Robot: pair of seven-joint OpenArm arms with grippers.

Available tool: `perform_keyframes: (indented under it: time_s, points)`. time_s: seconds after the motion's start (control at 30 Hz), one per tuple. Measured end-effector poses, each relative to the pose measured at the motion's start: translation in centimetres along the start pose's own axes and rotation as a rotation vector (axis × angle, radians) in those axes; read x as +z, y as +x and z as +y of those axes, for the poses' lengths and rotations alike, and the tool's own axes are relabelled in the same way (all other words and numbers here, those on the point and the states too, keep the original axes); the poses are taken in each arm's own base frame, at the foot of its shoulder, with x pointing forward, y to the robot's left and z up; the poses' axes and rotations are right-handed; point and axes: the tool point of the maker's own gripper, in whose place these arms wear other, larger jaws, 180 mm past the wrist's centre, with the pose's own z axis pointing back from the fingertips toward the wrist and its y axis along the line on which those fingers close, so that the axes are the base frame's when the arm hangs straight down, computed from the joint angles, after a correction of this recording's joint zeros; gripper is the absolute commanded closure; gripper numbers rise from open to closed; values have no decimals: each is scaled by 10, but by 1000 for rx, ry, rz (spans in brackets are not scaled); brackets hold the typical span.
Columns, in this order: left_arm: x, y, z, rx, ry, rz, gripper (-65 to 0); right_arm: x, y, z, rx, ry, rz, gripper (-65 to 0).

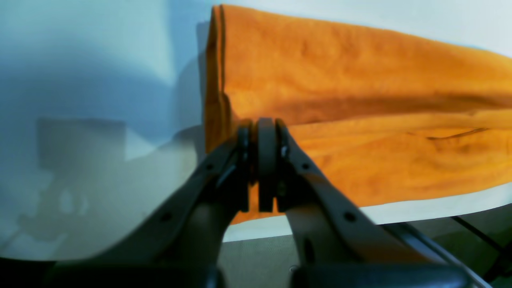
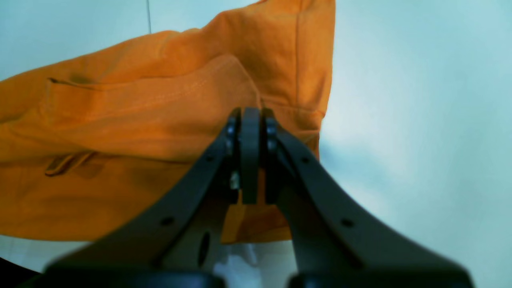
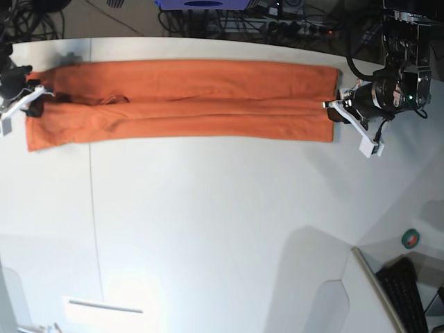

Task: Layout the t-shirt on the table in an organized manner, then fold the t-shirt properly
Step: 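Lay the folded edge down and open both grippers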

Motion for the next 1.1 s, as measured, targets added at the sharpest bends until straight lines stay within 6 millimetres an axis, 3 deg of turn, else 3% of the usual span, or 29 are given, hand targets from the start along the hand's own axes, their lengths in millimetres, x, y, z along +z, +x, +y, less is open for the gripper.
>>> perform_keyframes:
  time_s: [0.87,1.1]
  points:
    - [0,-3,1,-1,4,6,0,0,-24,10,-32,13,38,0]
    - [0,-2,1,-1,4,5,0,1,-22,7,-28,8,36,0]
